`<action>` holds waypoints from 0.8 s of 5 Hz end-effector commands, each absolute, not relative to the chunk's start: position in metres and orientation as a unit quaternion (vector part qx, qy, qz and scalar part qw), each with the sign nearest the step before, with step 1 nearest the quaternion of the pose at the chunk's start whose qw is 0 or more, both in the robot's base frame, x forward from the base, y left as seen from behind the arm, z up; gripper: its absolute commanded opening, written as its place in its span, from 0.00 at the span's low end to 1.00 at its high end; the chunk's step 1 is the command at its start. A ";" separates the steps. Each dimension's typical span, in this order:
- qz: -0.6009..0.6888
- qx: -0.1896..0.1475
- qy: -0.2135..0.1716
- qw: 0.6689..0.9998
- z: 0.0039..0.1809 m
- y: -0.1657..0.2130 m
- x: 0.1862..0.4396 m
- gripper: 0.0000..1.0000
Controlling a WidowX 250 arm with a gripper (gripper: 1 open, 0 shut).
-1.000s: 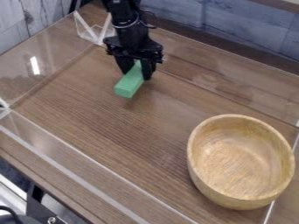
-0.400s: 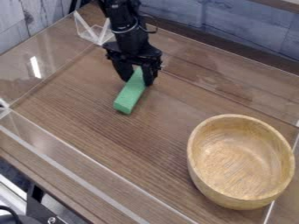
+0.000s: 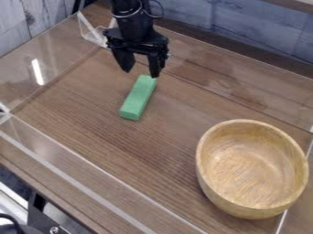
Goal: Move green stick from inside the wooden bowl to the table next to it
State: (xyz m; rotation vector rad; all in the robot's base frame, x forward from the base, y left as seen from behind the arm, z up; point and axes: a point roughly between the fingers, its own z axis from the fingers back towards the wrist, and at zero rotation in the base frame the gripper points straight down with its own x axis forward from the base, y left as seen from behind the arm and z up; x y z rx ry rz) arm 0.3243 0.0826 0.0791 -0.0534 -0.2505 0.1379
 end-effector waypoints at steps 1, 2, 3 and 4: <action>0.089 -0.012 -0.150 0.985 0.096 0.102 0.328 1.00; 0.109 -0.003 -0.149 0.983 0.093 0.121 0.328 1.00; 0.128 0.000 -0.148 0.981 0.100 0.125 0.325 1.00; 0.144 0.001 -0.142 0.979 0.104 0.124 0.323 1.00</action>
